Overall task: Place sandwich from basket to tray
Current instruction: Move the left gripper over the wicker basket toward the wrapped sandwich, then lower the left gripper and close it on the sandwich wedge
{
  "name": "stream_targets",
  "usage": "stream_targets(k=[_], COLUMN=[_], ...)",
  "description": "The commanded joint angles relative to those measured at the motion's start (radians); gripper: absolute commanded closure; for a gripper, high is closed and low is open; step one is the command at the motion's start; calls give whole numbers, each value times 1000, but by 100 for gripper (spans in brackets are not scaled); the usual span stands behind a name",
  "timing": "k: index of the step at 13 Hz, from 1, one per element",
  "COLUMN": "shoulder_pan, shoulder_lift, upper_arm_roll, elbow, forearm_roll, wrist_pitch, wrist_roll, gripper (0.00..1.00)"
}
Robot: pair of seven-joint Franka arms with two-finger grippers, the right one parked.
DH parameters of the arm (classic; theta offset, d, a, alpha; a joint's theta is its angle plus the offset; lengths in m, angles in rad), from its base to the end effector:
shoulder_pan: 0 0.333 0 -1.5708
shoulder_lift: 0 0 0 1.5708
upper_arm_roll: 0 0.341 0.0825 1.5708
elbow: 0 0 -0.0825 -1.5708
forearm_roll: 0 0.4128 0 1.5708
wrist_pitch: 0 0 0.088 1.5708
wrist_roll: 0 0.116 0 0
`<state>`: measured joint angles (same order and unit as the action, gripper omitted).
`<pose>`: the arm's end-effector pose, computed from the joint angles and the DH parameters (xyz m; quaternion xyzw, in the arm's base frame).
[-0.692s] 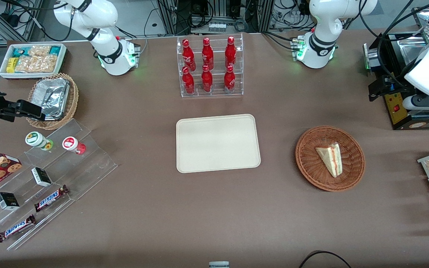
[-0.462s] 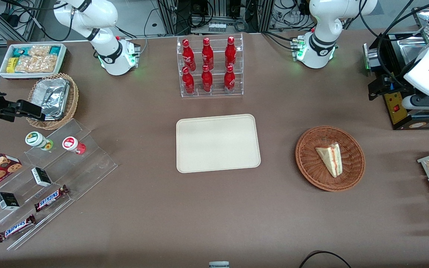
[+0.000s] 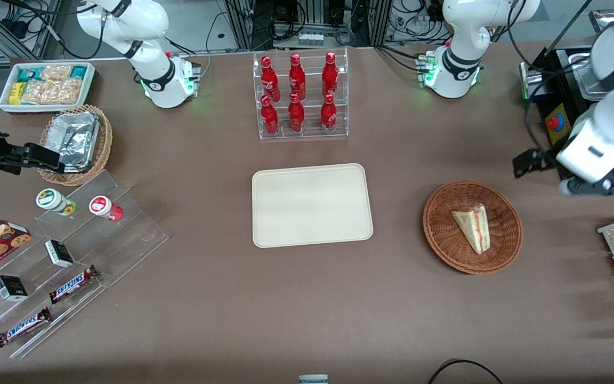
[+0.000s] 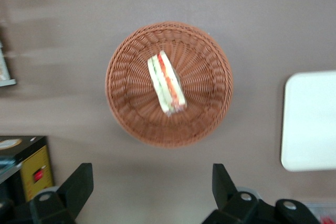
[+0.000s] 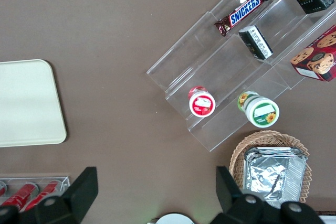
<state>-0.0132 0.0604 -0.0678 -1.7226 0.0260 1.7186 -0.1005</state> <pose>0.6025 -0.0453 0.5408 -0.9994 -0.0074 0.0310 0.0136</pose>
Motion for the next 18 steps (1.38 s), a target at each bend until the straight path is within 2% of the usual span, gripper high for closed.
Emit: stream_targets(k=[1,3,7,18], shoulder_pan=[4,3,-1,1], shoulder_lift=[21,59,107,272], upper_arm_roll=[-7,-7,-7,-7], elbow=[-115,-211,-333,-377], forearm_roll=[2,2,5,6], wrist_pitch=[163,332,527,690], wrist_roll=[-105,-195,-289,-317], gripper=[0,0,0,2])
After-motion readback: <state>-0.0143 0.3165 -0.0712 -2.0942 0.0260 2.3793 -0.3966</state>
